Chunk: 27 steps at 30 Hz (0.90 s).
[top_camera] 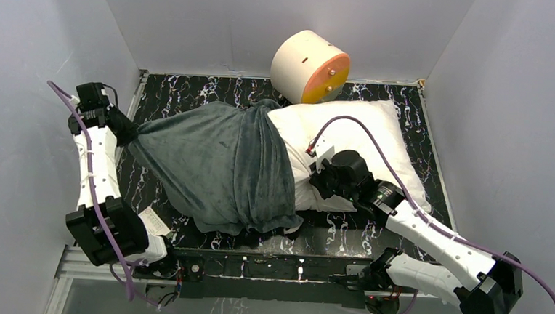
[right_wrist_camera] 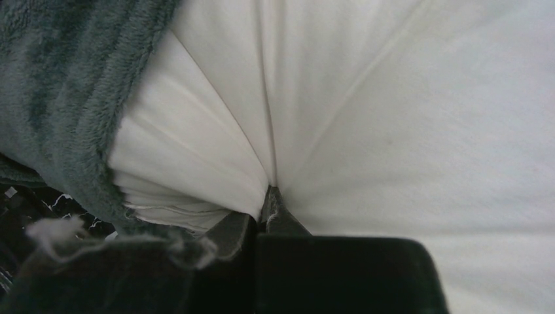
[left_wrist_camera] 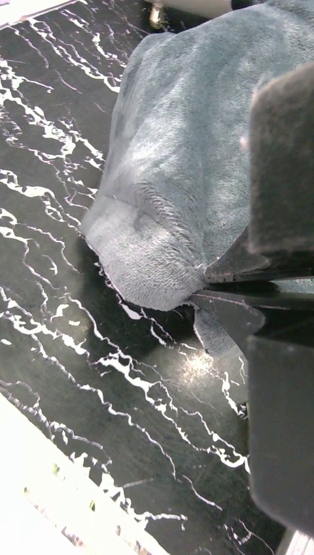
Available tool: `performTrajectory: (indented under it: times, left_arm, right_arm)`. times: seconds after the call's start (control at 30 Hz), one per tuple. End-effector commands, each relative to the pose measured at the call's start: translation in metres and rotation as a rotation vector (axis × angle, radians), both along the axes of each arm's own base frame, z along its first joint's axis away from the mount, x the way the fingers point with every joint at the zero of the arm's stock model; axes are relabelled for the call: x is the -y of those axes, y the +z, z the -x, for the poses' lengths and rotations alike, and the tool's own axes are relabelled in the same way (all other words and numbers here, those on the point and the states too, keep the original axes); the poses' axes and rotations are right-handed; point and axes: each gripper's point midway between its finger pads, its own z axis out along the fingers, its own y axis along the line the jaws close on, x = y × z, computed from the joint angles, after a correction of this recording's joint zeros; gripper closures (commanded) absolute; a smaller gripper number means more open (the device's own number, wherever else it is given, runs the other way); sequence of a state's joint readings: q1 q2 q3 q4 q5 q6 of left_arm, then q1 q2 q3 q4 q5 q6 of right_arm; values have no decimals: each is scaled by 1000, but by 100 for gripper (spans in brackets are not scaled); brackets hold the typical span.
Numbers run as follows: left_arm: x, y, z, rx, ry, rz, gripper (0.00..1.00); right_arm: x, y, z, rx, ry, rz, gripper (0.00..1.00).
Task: Remove the pillowcase from the pillow
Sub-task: Remove the pillow from the pillowcase.
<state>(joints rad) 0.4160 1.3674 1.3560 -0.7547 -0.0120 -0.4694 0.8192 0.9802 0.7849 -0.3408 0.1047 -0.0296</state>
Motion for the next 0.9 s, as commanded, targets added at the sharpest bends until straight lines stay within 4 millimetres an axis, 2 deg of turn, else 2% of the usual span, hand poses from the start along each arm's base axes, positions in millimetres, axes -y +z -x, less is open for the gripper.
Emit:
performTrajectory:
  times: [0.0, 0.07, 0.17, 0.23, 0.33, 0.43, 0.5, 0.57, 0.6, 0.67, 0.73, 0.77, 0.8, 0.83, 0.87]
  left_arm:
    - [5, -21, -5, 22, -90, 56, 97]
    - [22, -40, -3, 10, -154, 132, 81]
    - [46, -52, -4, 40, -225, 233, 63]
    - [63, -52, -7, 76, -282, 291, 46]
    - [95, -44, -11, 142, -384, 379, 27]
    - [141, -32, -16, 251, -511, 496, 13]
    - [170, -29, -17, 305, -567, 562, 8]
    - [194, -27, -16, 364, -605, 646, 6]
    - [204, -33, -13, 375, -602, 692, 6]
    - [218, -32, -11, 420, -617, 749, 8]
    - [224, -33, -9, 436, -623, 774, 14]
    - [224, -35, -8, 429, -618, 774, 21]
    - [222, -41, -6, 403, -595, 762, 35]
    - [215, -48, -6, 372, -558, 718, 55]
    - [207, -53, -7, 345, -520, 659, 68]
  right_arm:
    - [29, -17, 1, -60, -82, 120, 100]
    - [24, -10, 2, -56, -62, 97, 100]
    - [16, -1, 3, -47, -33, 50, 100]
    - [13, 2, 4, -42, -22, 33, 100]
    - [14, 0, 4, -40, -24, 39, 100]
    - [16, -3, 3, -43, -29, 54, 100]
    - [15, -4, 3, -49, -25, 54, 100]
    - [14, -4, 4, -56, -22, 51, 100]
    - [13, -4, 4, -59, -21, 49, 100]
    - [13, -4, 5, -59, -19, 45, 100]
    - [14, -4, 5, -61, -26, 48, 100]
    - [15, -4, 5, -60, -30, 49, 100]
    - [16, -4, 5, -59, -38, 50, 100]
    - [18, -4, 3, -57, -52, 53, 100]
    - [21, -4, 2, -52, -67, 61, 100]
